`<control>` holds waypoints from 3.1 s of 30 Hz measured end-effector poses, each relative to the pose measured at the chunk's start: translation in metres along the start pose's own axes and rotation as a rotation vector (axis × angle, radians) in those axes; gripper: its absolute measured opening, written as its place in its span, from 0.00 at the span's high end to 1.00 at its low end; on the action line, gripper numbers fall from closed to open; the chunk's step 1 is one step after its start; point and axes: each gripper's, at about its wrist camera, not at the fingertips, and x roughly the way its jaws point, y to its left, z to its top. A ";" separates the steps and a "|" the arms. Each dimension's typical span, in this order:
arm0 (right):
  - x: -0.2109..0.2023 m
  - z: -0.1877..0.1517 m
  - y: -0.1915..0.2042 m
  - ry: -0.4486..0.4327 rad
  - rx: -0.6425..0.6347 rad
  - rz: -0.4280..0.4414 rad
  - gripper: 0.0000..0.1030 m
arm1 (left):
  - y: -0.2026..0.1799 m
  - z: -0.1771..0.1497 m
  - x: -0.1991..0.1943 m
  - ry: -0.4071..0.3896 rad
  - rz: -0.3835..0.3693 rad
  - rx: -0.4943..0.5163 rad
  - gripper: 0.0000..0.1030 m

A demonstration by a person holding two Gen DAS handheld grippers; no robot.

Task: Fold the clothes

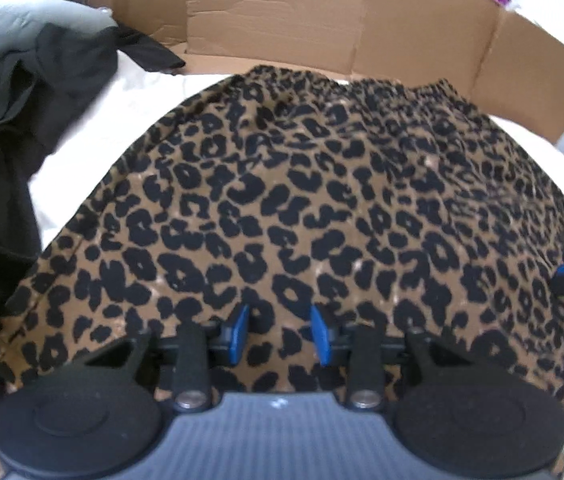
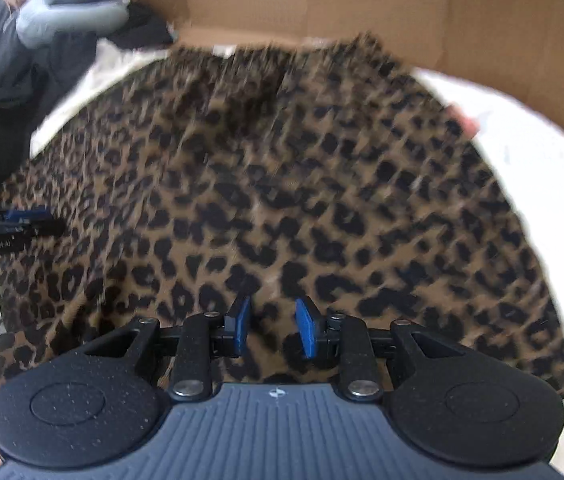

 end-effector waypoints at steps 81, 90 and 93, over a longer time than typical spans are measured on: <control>-0.041 -0.091 0.121 0.010 -0.769 0.113 1.00 | 0.017 -0.035 -0.050 0.142 -0.158 0.023 0.79; -0.043 -0.098 0.122 0.050 -0.776 0.132 1.00 | 0.018 -0.036 -0.050 0.134 -0.161 0.014 0.79; -0.050 -0.095 0.121 0.010 -0.788 0.084 1.00 | 0.018 -0.036 -0.050 0.136 -0.161 0.014 0.79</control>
